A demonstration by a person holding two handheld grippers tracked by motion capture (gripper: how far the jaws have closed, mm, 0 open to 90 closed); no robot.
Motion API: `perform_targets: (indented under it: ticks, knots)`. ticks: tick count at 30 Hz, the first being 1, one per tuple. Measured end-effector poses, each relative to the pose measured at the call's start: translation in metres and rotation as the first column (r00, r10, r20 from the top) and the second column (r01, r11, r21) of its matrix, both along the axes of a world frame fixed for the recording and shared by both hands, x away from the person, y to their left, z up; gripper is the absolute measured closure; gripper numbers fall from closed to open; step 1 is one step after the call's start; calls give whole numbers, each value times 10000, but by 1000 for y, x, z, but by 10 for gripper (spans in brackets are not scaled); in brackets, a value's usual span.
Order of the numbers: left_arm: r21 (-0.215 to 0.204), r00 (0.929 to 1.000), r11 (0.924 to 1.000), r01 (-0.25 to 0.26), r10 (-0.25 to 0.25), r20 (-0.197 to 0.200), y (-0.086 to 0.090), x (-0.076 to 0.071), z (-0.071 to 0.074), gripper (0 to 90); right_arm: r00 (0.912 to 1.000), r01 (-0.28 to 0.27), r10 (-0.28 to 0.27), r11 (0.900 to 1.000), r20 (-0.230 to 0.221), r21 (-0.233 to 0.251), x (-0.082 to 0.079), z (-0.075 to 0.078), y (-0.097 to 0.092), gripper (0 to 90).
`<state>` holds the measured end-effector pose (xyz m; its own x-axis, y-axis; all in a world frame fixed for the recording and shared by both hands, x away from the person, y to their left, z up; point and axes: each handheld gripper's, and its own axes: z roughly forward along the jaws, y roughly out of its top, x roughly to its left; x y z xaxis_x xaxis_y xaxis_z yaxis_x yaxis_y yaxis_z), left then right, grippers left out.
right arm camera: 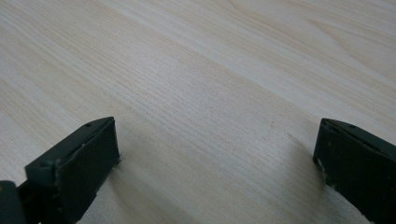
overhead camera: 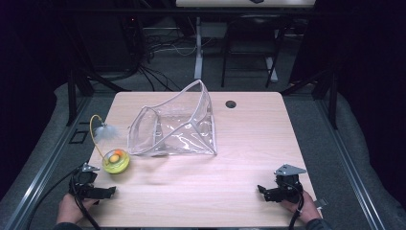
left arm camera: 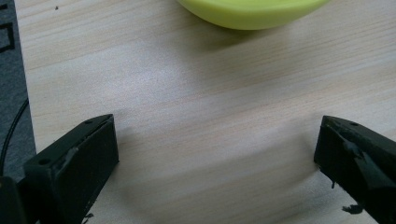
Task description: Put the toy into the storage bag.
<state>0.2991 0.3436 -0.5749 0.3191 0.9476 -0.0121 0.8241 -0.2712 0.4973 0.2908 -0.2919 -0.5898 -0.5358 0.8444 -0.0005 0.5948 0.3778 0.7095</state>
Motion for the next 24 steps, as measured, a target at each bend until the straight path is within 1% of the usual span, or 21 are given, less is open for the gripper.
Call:
perform_targets:
  ticks: [12,13,14,15,16,18,22,23,24]
  knots:
    - [4,9999,9999,115,-115,-26,0,0,0,0,10000,-20,20,10000,-13,37,0,0,0,0]
    - [-3,10000,10000,97,-97,-16,0,0,0,0,10000,-41,41,10000,-35,-51,0,0,0,0]
    - [-15,10000,10000,97,-97,4,0,0,0,0,10000,-43,43,10000,-33,-40,0,0,0,0]
    - [4,10000,10000,93,-93,-19,0,0,0,0,10000,-42,42,10000,-32,-42,0,0,0,0]
    - [66,9996,9999,157,-156,-220,1,1,1,0,10000,-45,45,10000,-32,-43,0,0,0,0]
    - [119,9995,9997,199,-196,-254,0,2,2,0,10000,-55,55,10000,-35,-11,0,0,0,0]
    - [209,9987,9995,233,-223,-461,1,3,3,0,10000,-54,54,10000,-41,-11,0,0,0,0]
    - [338,9988,9992,209,-194,-441,2,3,4,0,10000,-54,54,10000,-36,-14,0,0,0,0]
    - [349,9988,9992,215,-199,-448,2,3,5,0,10000,-46,46,10000,-38,-51,0,0,0,0]
